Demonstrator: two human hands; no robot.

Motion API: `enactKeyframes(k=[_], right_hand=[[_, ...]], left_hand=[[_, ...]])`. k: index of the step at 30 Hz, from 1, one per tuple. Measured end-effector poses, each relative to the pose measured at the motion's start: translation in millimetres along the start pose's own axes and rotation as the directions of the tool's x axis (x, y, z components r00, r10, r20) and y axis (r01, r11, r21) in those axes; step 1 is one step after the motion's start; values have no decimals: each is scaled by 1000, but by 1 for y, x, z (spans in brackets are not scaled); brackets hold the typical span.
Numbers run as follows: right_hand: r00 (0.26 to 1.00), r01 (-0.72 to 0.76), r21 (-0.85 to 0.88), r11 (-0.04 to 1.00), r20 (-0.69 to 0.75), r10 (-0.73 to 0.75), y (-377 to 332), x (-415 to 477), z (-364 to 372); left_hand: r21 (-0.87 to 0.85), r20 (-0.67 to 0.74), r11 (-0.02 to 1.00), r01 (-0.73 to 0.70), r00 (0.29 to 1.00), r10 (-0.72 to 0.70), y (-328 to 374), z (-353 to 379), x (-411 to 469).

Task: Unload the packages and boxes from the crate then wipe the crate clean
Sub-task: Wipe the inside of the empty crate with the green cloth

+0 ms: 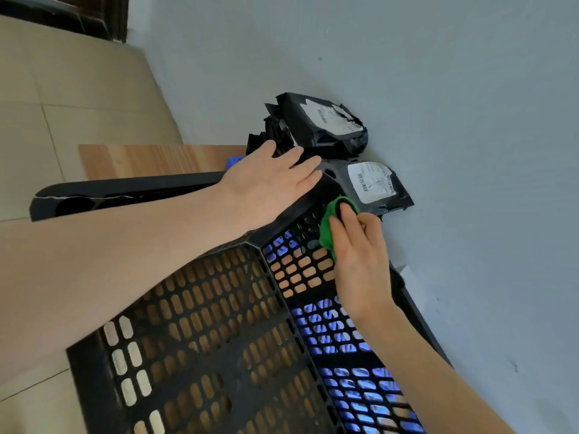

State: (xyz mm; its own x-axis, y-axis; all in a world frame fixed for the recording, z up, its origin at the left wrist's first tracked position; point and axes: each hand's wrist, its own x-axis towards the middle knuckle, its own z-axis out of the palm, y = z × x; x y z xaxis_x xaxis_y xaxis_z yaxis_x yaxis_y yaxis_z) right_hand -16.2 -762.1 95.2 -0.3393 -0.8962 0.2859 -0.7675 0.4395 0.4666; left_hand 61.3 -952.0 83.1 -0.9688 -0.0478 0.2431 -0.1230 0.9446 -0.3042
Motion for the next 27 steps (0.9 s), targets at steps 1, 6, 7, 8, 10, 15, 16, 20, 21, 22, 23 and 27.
enactKeyframes(k=[1, 6, 7, 8, 10, 15, 16, 20, 21, 22, 23, 27], right_hand=[[999, -30, 9, 999, -27, 31, 0, -1, 0], [987, 75, -40, 996, 148, -68, -27, -16, 61], [978, 109, -42, 993, 182, -100, -36, -19, 77], [973, 125, -33, 992, 201, -115, -44, -21, 93], [963, 155, 3, 988, 221, -152, -61, -25, 119], [824, 390, -28, 920, 456, -335, -81, -45, 153], [818, 399, -29, 916, 463, -341, -81, -44, 150], [875, 366, -96, 925, 373, -308, -58, -34, 111], [892, 347, -108, 932, 346, -292, -48, -30, 96], [901, 345, -120, 931, 322, -292, -37, -27, 80], [914, 334, -138, 932, 287, -286, -25, -25, 63], [993, 101, -82, 992, 69, -95, 14, -22, 1]], left_hand=[[-3, 2, 1000, -2, 1000, 2, 0, 0, 0], [10, -6, 1000, -6, 1000, 6, -1, 0, -2], [23, -9, 1000, -6, 1000, 6, -1, 1, -2], [36, -12, 999, -6, 1000, 7, 0, 2, -1], [43, -29, 999, -14, 999, 15, -1, 4, 0], [52, -60, 999, -11, 998, 14, 0, 9, 3], [59, -60, 998, -13, 998, 16, 1, 10, 4], [64, -73, 998, -11, 997, 15, 1, 6, 4], [66, -65, 998, -7, 998, 11, 1, 5, 3], [68, -59, 998, -5, 998, 9, 1, 4, 3], [67, -58, 998, -5, 998, 9, 1, 4, 2], [57, -68, 998, 5, 998, -1, 2, 4, 1]])
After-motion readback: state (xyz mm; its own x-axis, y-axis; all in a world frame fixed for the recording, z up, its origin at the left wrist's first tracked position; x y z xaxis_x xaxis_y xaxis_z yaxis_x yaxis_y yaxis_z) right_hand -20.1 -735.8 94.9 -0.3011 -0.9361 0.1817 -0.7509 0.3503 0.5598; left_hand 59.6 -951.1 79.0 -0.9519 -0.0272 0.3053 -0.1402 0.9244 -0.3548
